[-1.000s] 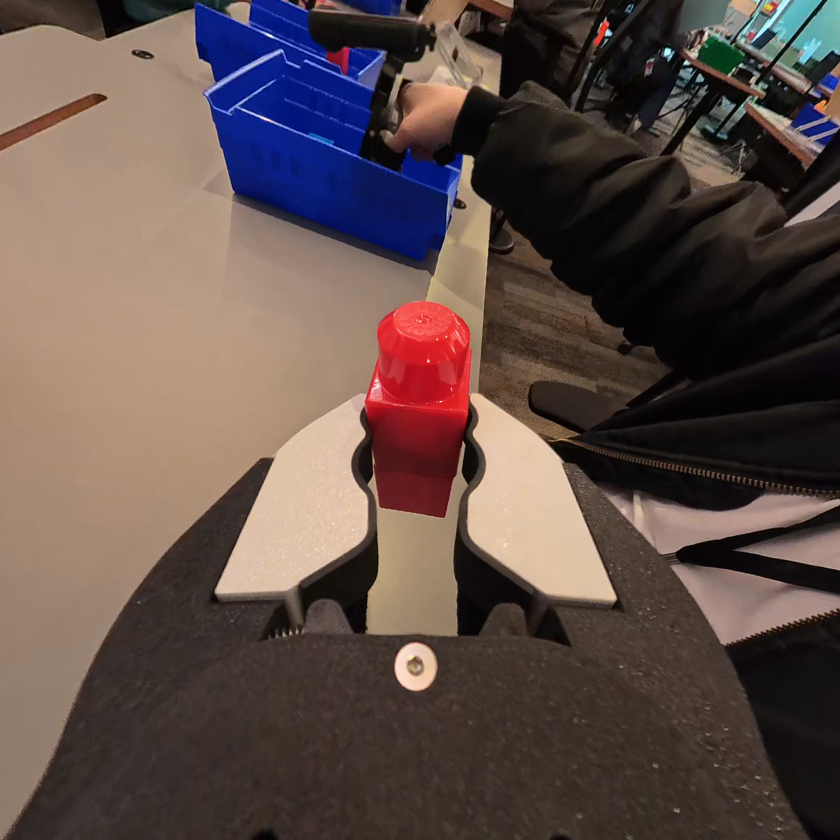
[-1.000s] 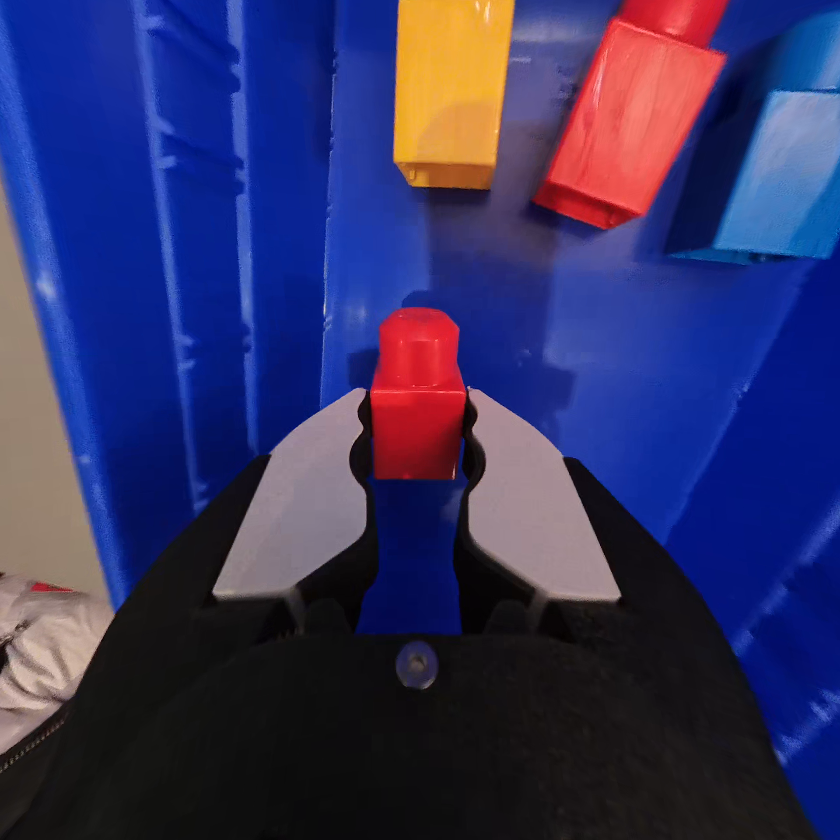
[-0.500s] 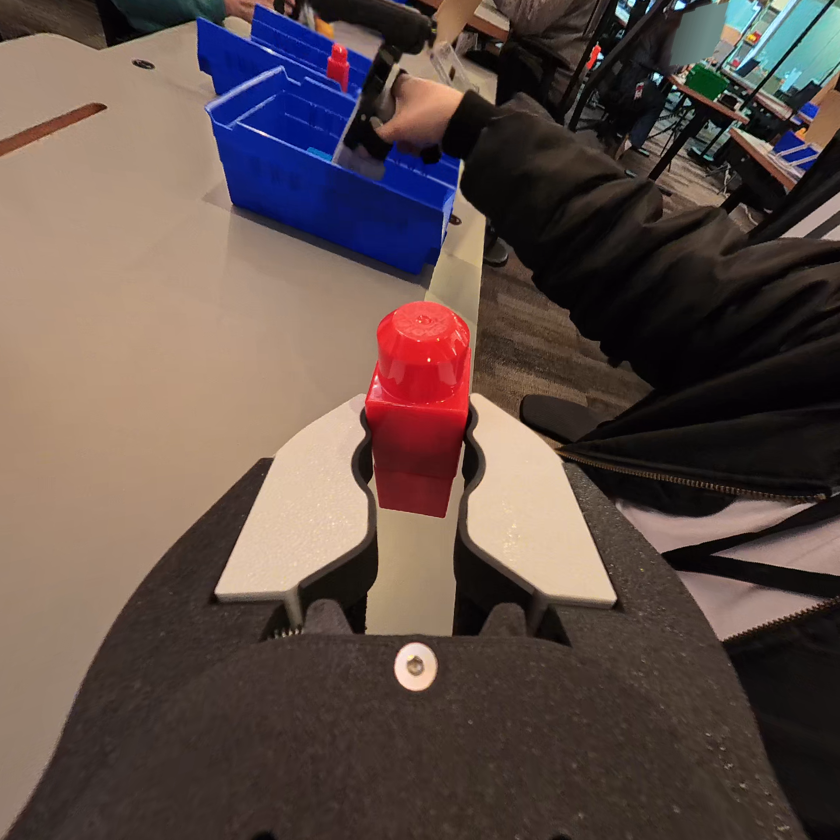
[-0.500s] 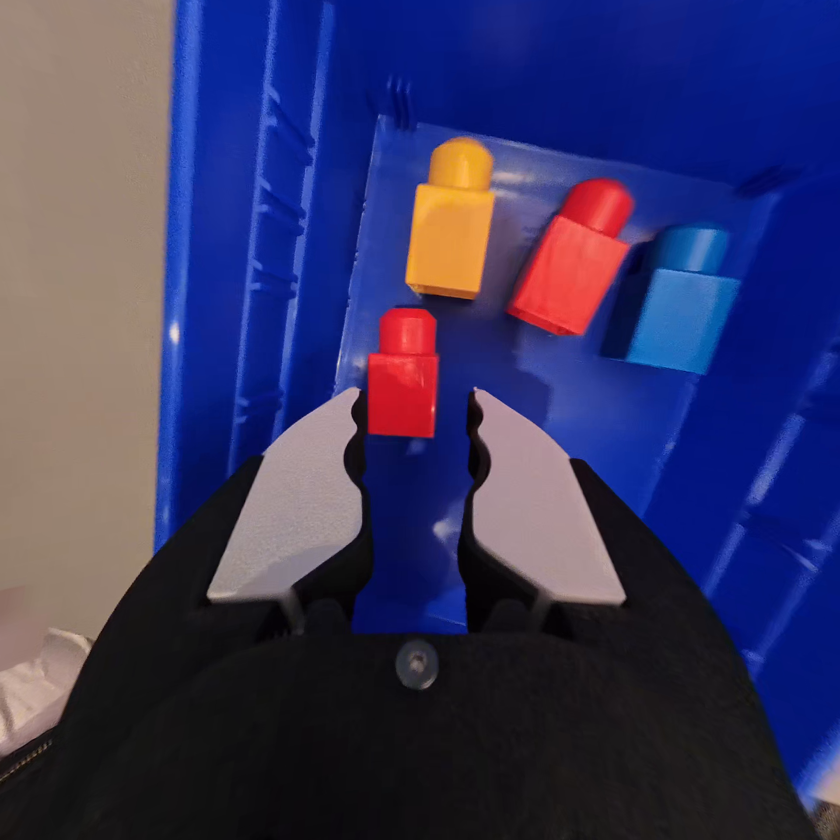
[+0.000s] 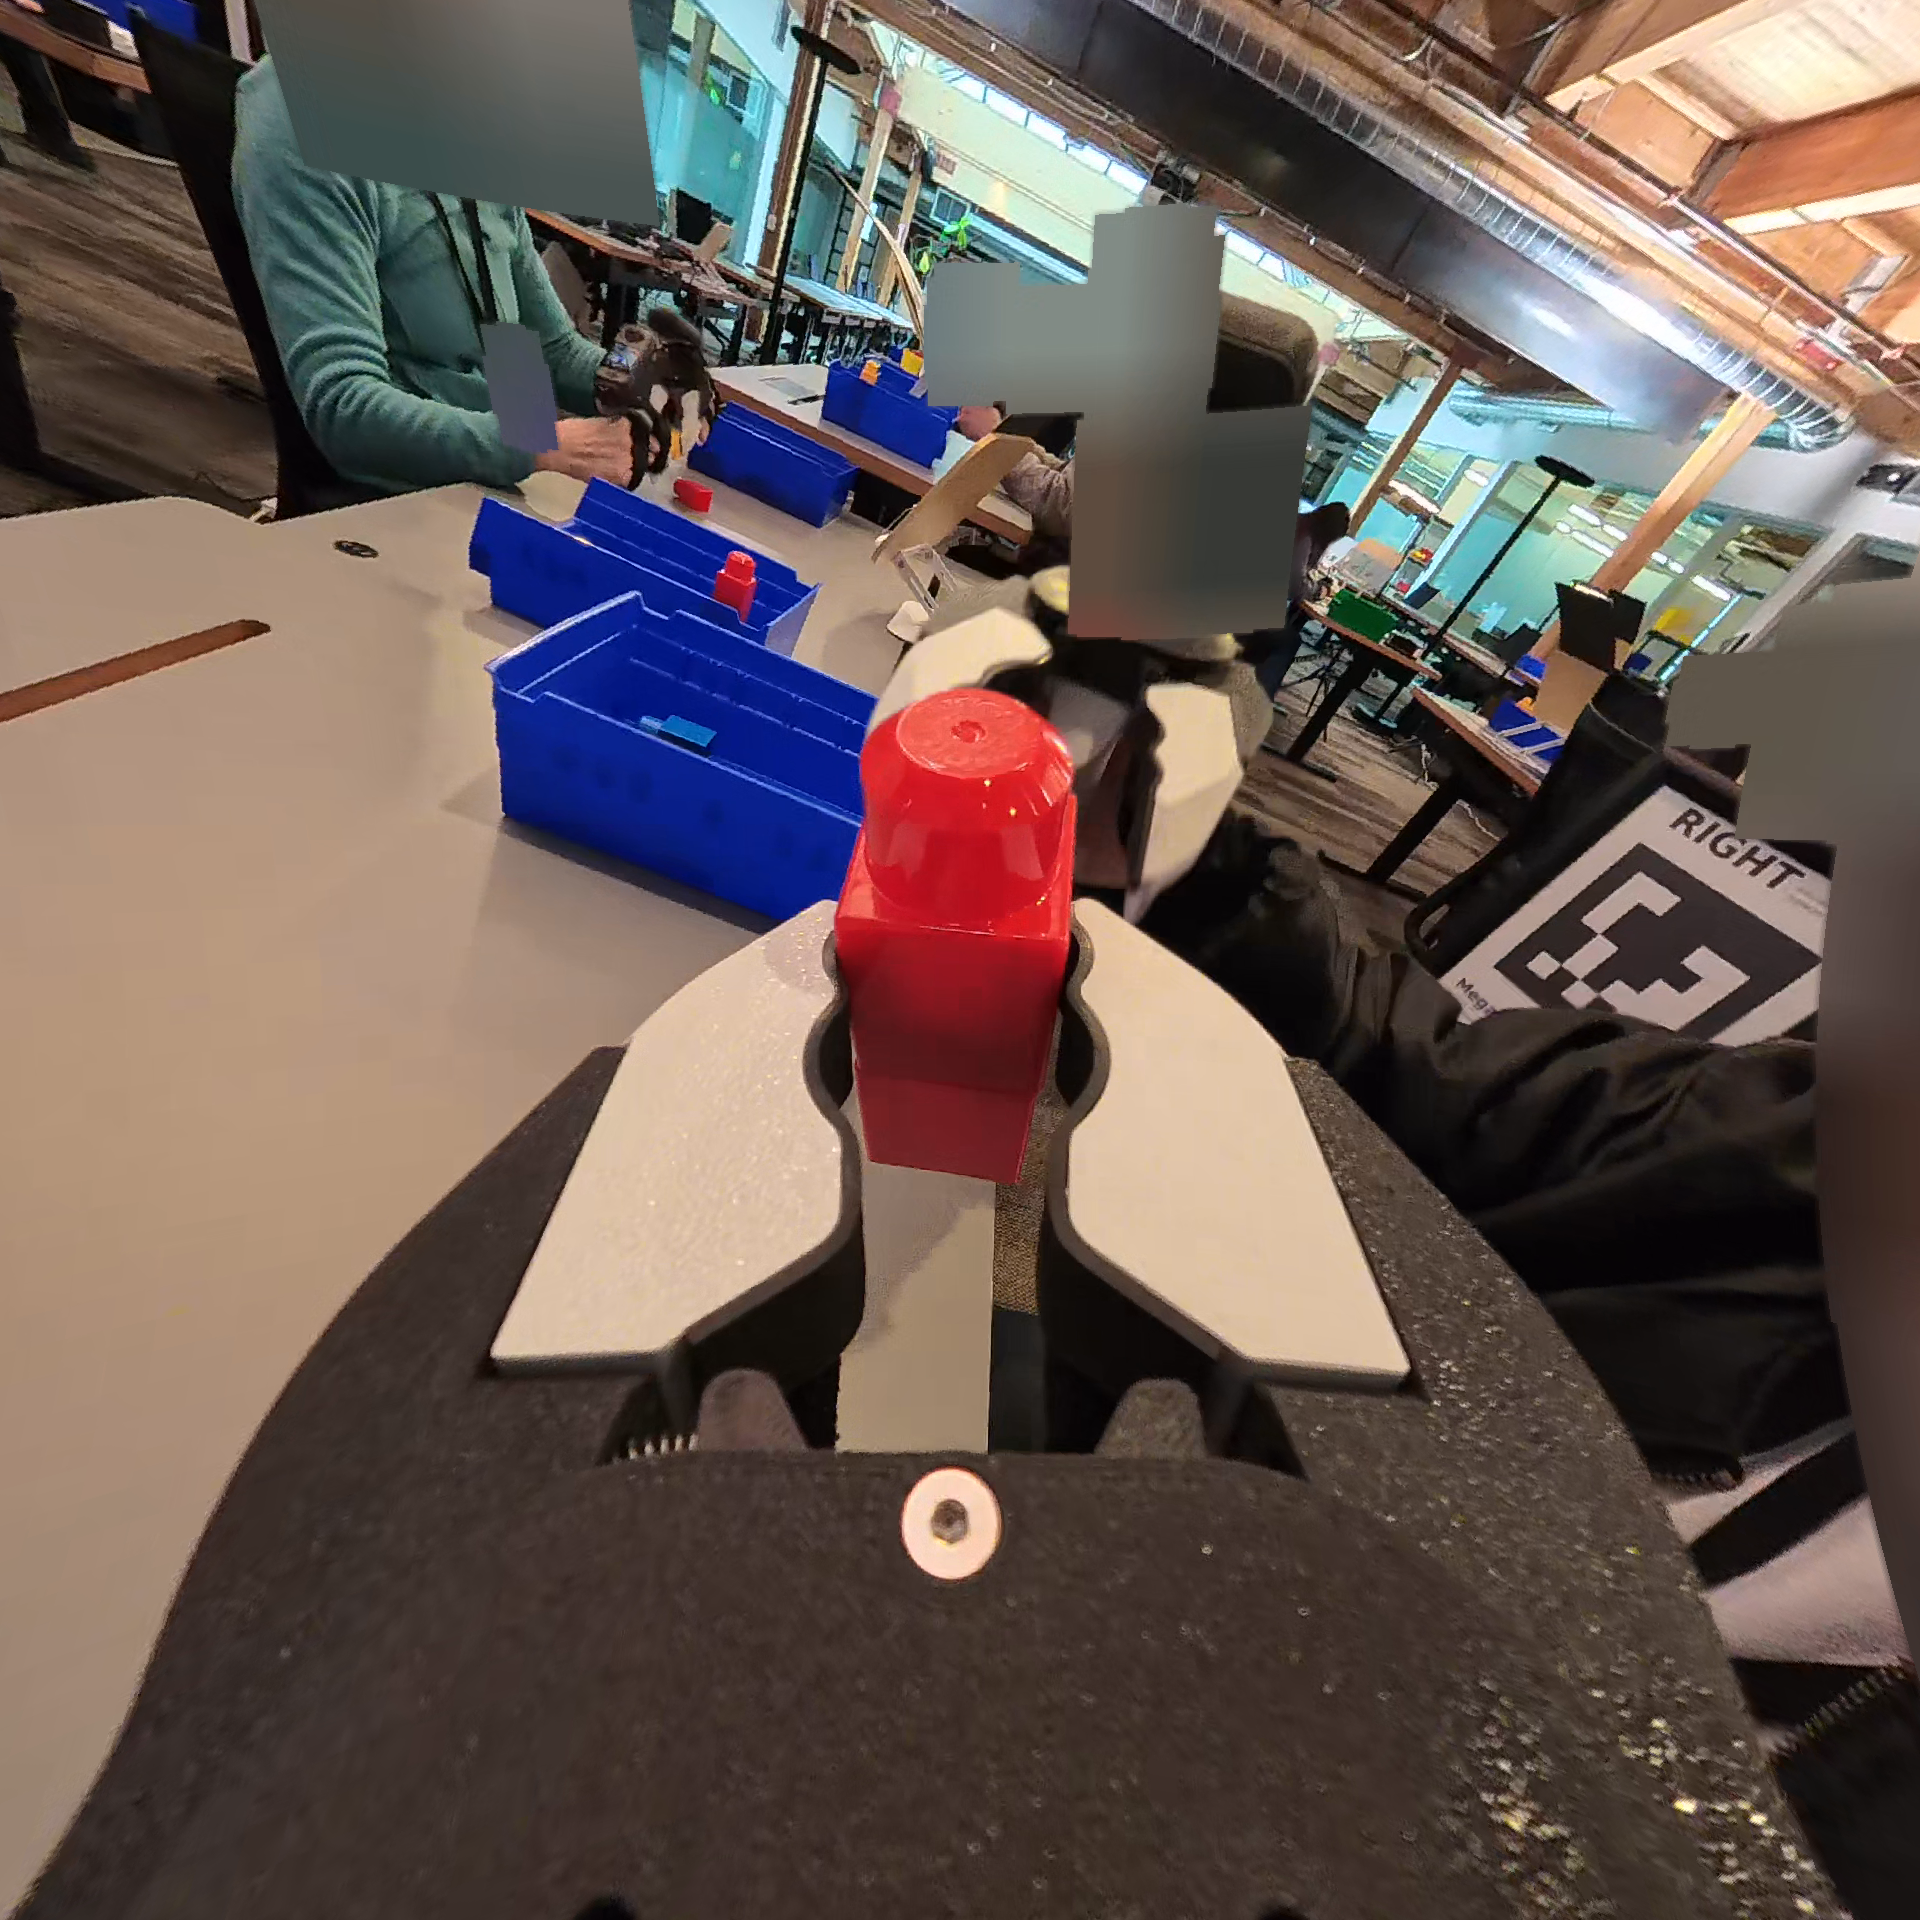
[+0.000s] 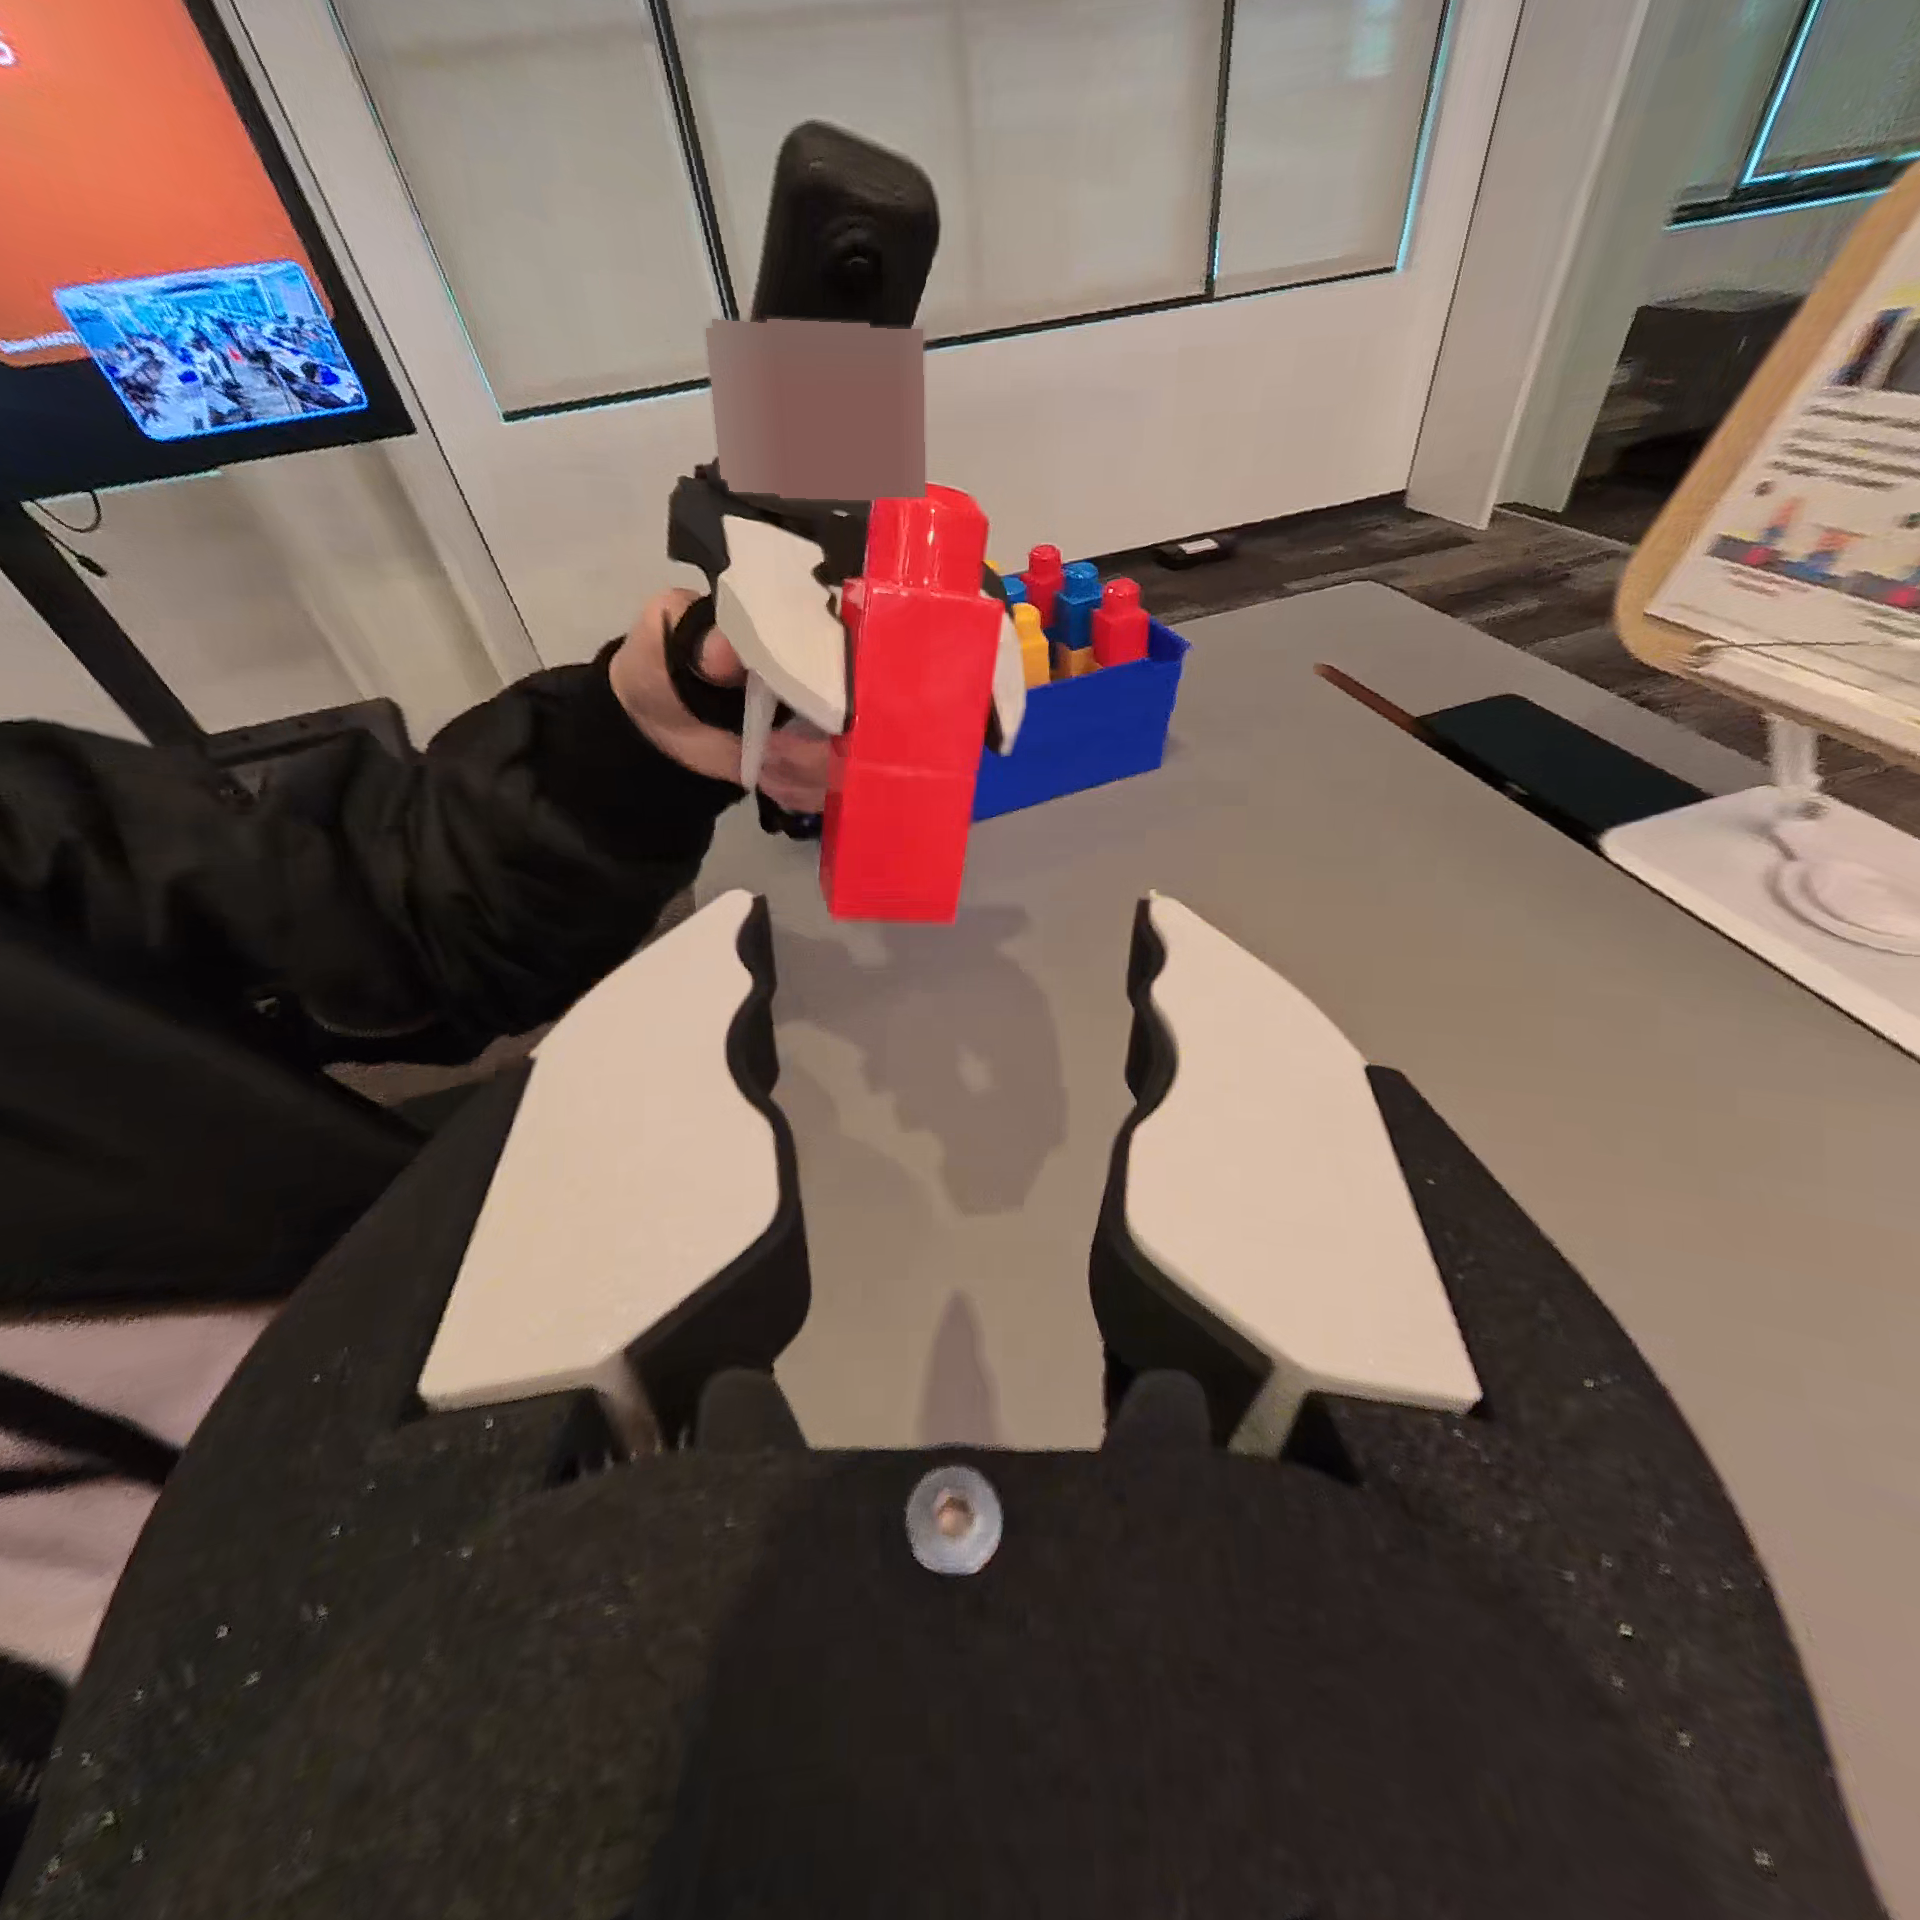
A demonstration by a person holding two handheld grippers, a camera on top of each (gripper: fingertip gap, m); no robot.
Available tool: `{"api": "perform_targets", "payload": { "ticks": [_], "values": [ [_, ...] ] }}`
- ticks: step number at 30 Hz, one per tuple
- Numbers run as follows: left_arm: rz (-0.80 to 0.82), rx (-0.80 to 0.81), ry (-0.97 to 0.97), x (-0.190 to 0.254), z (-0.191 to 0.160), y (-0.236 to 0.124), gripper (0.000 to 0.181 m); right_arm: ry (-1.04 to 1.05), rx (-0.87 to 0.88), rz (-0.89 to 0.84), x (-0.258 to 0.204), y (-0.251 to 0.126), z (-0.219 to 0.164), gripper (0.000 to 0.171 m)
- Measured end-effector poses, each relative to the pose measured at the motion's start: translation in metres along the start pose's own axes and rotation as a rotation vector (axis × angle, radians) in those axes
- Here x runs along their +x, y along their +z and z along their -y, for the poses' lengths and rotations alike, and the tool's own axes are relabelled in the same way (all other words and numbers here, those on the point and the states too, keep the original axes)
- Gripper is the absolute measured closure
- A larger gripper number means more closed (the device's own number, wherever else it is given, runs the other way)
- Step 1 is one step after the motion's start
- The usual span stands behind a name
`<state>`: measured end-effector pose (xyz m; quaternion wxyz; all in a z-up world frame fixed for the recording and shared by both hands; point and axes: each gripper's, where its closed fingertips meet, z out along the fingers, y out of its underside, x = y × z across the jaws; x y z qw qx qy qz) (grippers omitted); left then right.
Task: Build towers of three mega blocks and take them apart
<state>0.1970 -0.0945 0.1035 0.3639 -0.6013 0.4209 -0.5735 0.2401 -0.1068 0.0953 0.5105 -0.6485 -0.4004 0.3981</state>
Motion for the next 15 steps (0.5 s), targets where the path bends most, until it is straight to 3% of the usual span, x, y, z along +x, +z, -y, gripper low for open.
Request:
{"api": "perform_targets", "payload": {
  "ticks": [6, 8, 12, 13, 15],
  "values": [
    [0.033, 0.002, 0.013, -0.002, 0.005, 0.005, 0.146, 0.065, -0.103, 0.098, -0.01, 0.059, -0.013, 0.104],
    [0.016, -0.003, 0.009, 0.0, 0.004, 0.005, 0.146, 0.05, -0.117, 0.117, -0.013, 0.066, -0.014, 0.133],
    [0.024, -0.024, 0.02, -0.002, -0.001, 0.003, 0.146, 0.093, -0.126, 0.158, -0.015, 0.068, -0.019, 0.134],
    [0.021, -0.008, 0.013, -0.002, 0.001, 0.002, 0.146, 0.098, -0.133, 0.165, -0.015, 0.069, -0.022, 0.134],
    [-0.029, 0.18, -0.04, 0.002, 0.033, -0.019, 0.146, 0.075, -0.269, 0.118, -0.011, 0.069, -0.049, 0.135]
  ]
}}
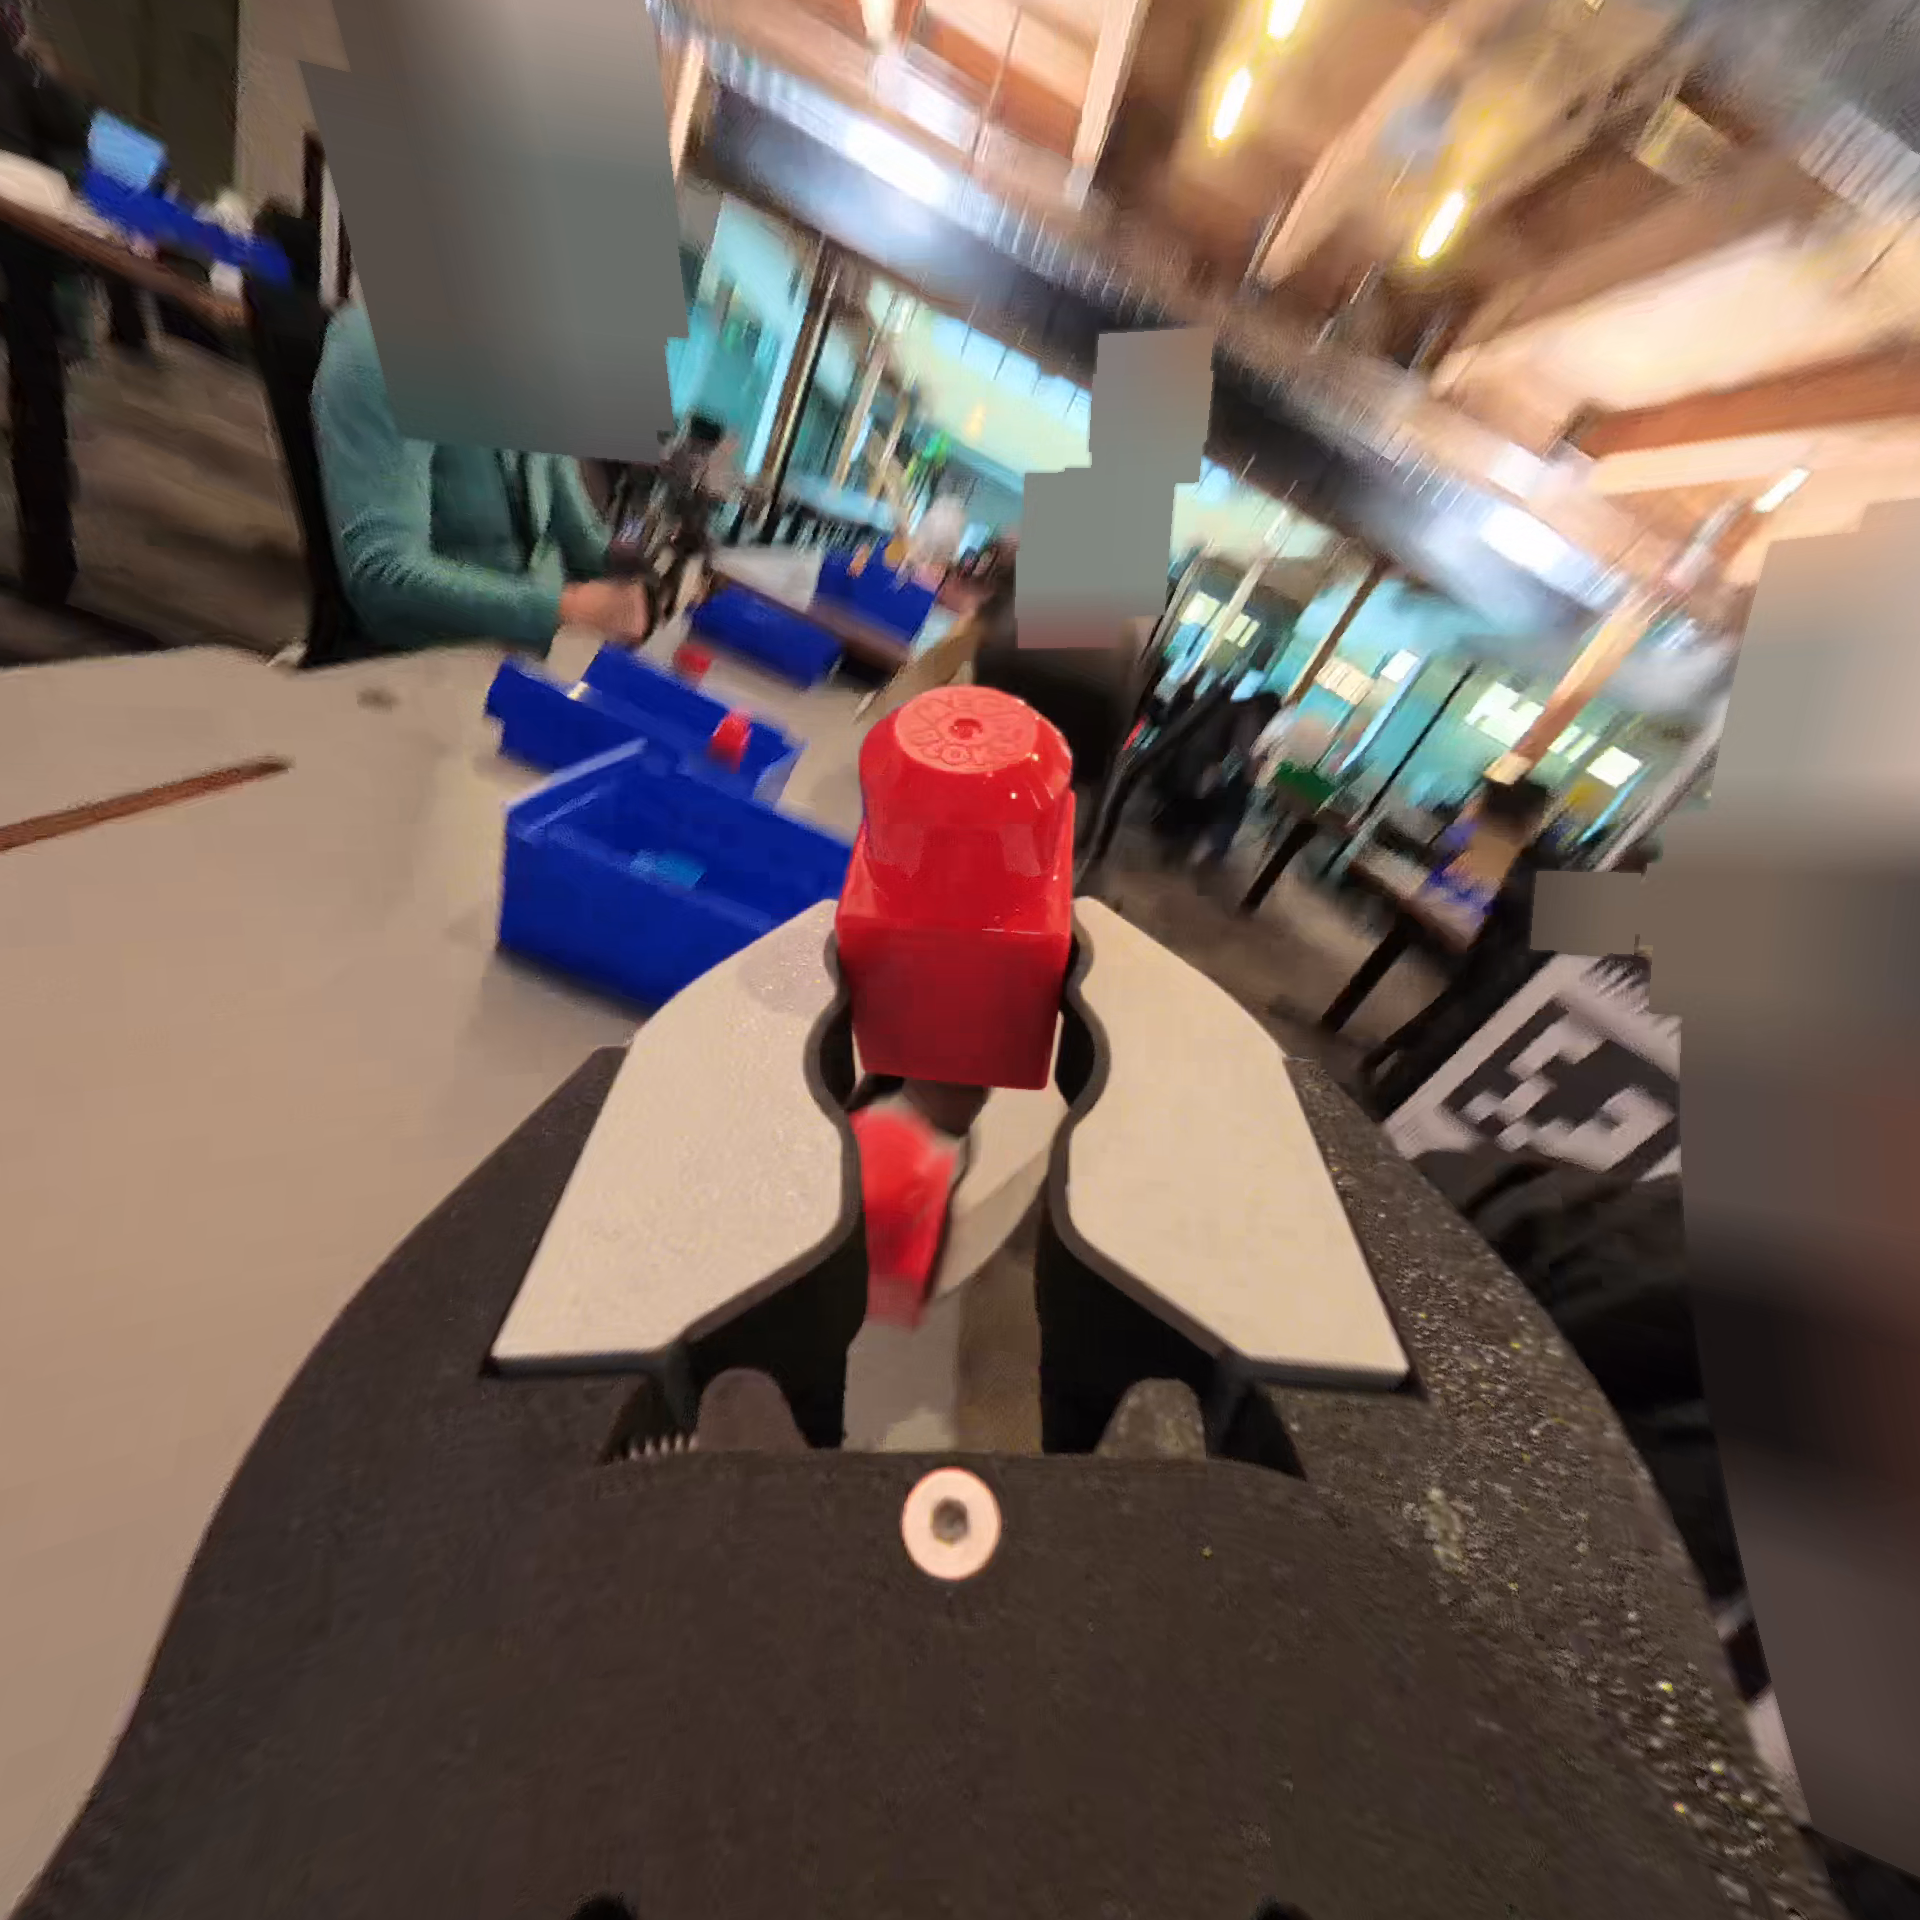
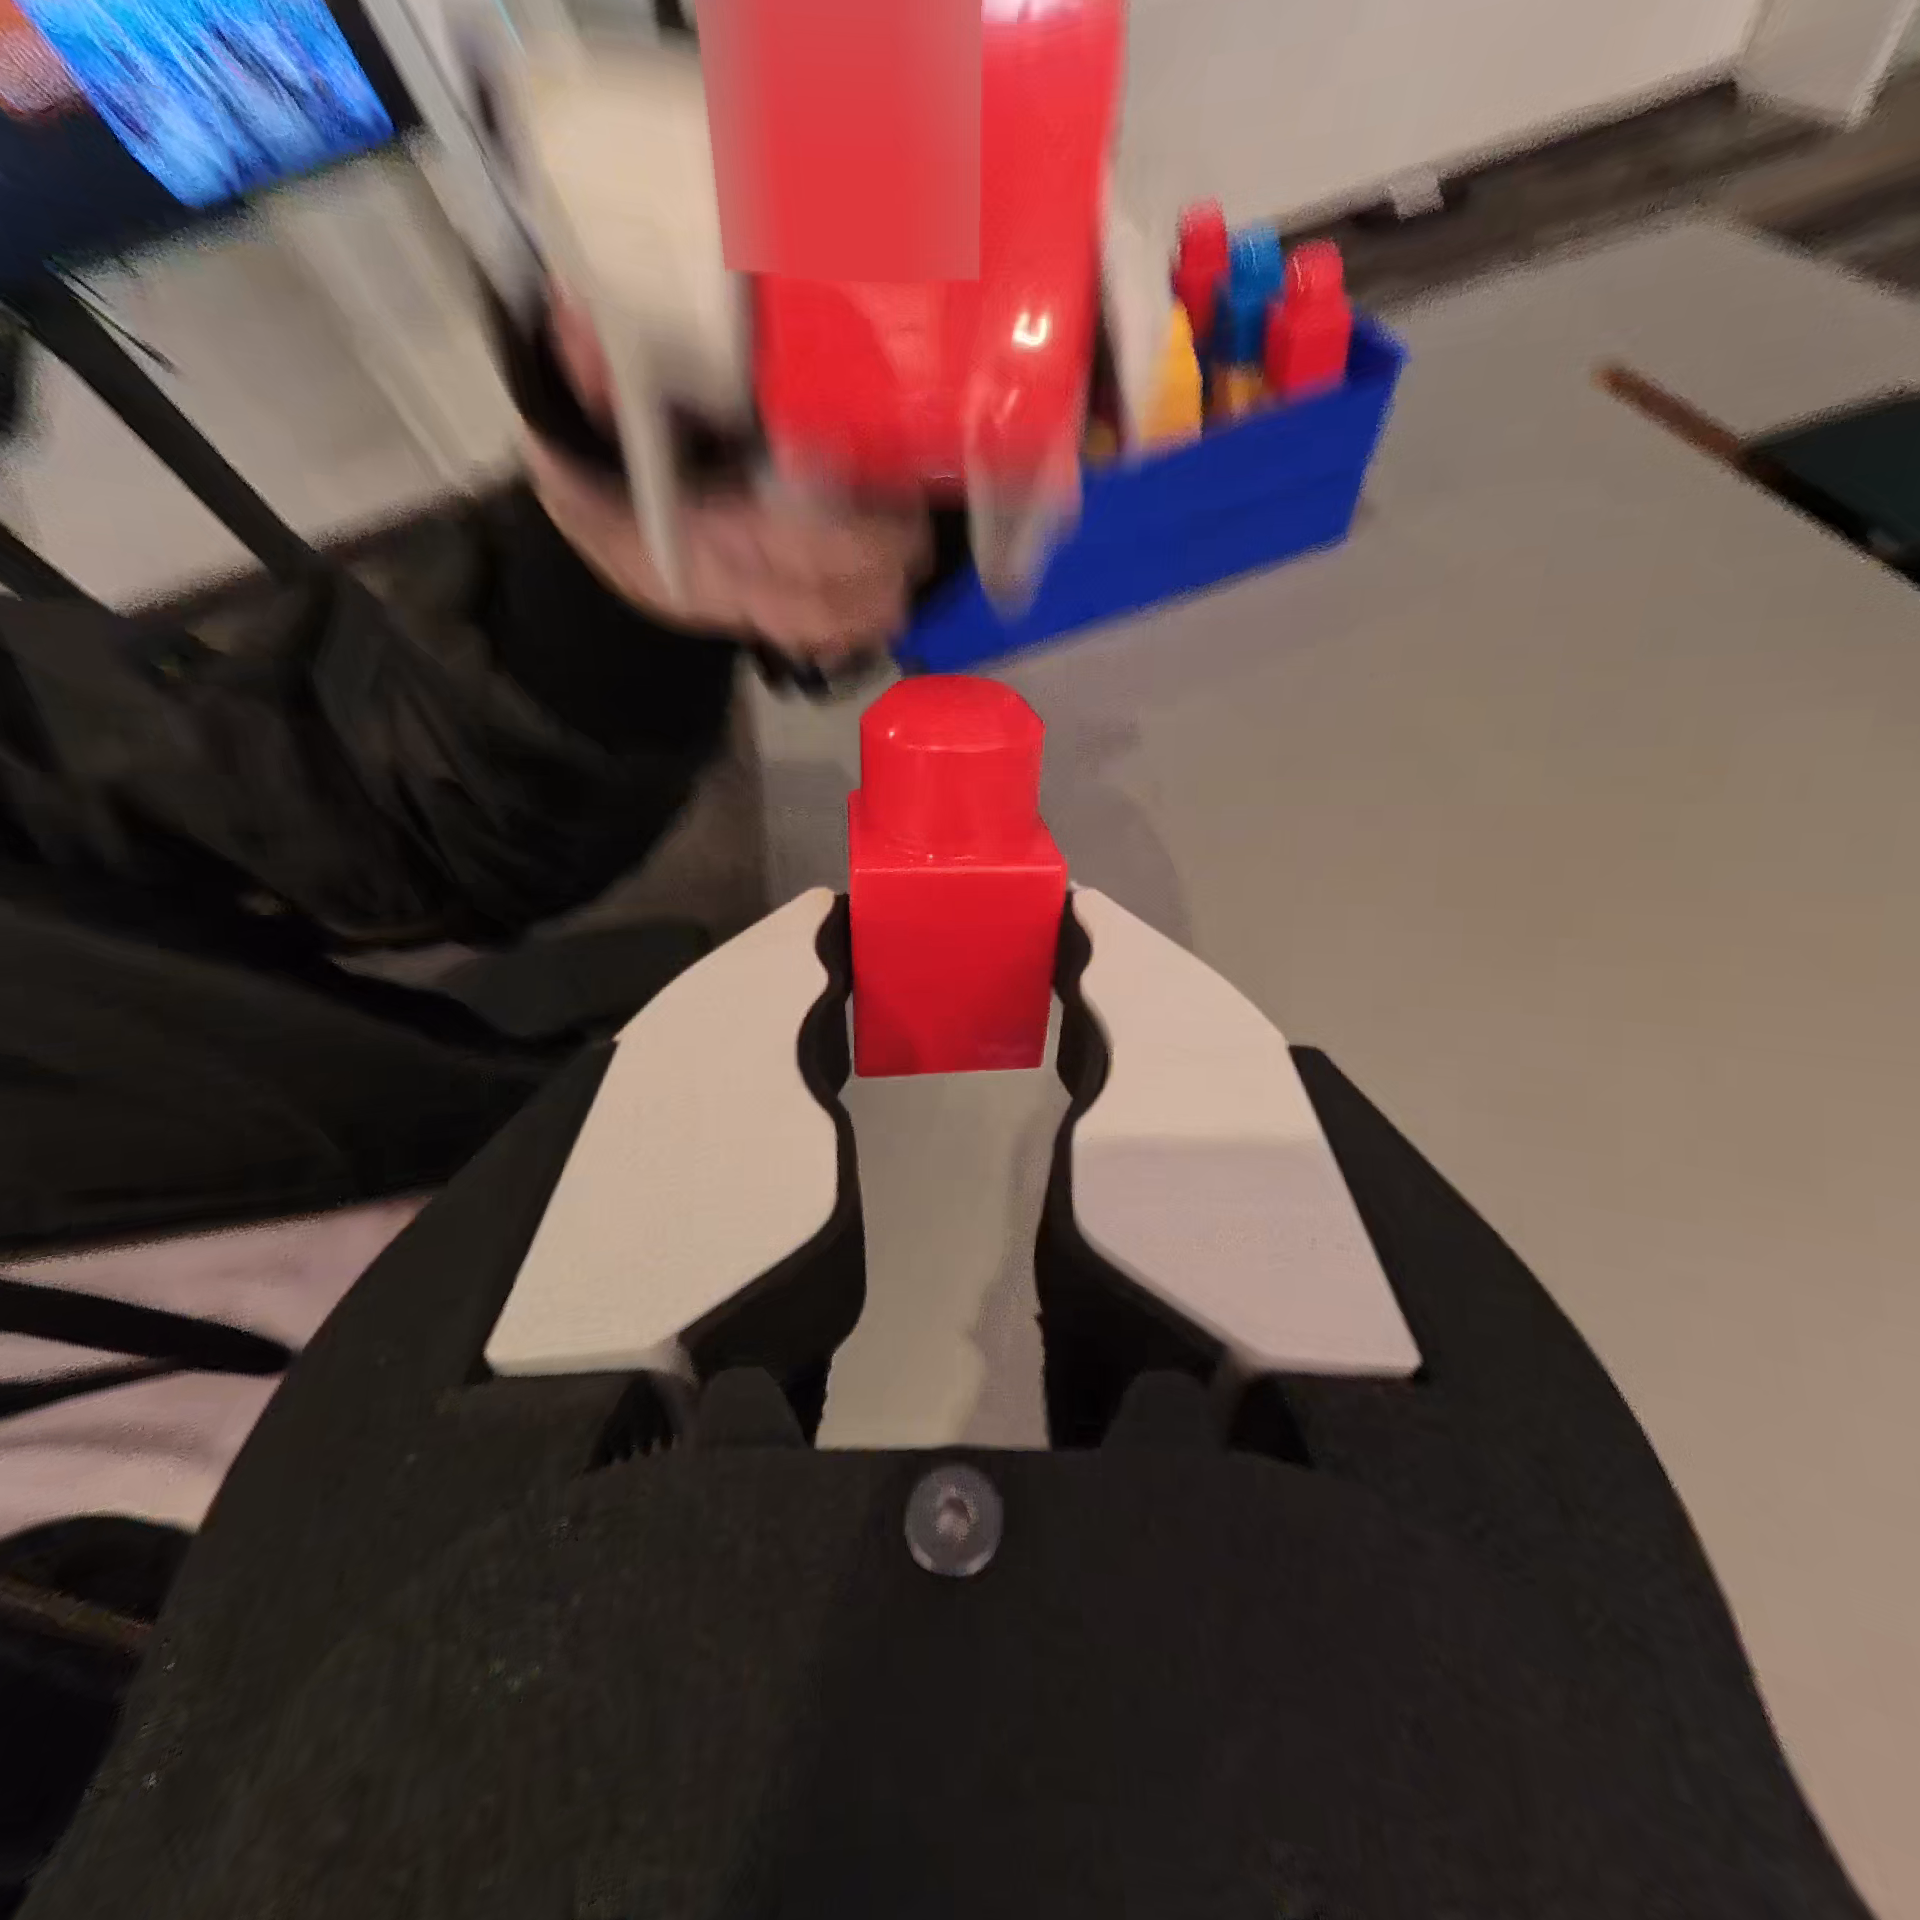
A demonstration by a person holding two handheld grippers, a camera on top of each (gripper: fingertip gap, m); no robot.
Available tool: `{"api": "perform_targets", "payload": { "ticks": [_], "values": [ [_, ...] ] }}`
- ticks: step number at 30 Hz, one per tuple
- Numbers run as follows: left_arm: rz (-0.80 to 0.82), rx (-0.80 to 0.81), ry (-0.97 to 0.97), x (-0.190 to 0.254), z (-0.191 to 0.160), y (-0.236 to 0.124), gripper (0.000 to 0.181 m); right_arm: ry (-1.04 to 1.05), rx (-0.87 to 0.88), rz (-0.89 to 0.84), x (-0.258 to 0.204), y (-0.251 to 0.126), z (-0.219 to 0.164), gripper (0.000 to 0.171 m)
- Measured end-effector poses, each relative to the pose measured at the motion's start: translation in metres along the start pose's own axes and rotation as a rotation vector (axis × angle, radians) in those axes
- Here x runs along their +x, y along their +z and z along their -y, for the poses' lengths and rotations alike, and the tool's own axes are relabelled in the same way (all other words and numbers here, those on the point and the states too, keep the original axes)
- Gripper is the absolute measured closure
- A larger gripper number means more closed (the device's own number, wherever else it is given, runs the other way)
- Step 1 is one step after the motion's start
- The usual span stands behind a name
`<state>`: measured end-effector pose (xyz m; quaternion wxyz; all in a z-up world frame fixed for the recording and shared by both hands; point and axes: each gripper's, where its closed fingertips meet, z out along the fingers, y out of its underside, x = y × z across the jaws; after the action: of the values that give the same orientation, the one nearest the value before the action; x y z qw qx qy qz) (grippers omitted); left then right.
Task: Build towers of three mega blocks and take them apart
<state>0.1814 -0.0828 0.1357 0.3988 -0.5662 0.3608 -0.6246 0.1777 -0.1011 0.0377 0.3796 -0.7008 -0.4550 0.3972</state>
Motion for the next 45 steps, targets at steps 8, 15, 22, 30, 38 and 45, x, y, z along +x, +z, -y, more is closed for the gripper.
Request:
{"api": "perform_targets", "payload": {
  "ticks": [8, 15, 22, 30, 38, 45],
  "values": [
    [0.106, -0.173, 0.156, 0.0, -0.023, -0.039, 0.146, 0.026, 0.028, -0.452, 0.05, -0.149, -0.004, 0.134],
    [0.039, -0.201, 0.089, 0.009, -0.056, -0.037, 0.146, 0.8, -0.553, -0.962, 0.187, -0.341, -0.223, 0.134],
    [0.03, -0.292, 0.08, 0.013, -0.074, -0.02, 0.146, 0.93, -0.627, -0.919, 0.222, -0.325, -0.316, 0.134],
    [0.006, -0.341, 0.082, 0.014, -0.084, -0.011, 0.146, 0.899, -0.651, -0.872, 0.221, -0.323, -0.306, 0.134],
    [-0.003, -0.339, 0.062, 0.006, -0.088, -0.011, 0.146, 0.722, -0.477, -0.884, 0.204, -0.335, -0.242, 0.127],
    [-0.05, -0.378, 0.008, 0.001, -0.102, 0.018, 0.146, 0.327, -0.047, -0.435, 0.112, -0.235, -0.094, 0.133]
  ]
}}
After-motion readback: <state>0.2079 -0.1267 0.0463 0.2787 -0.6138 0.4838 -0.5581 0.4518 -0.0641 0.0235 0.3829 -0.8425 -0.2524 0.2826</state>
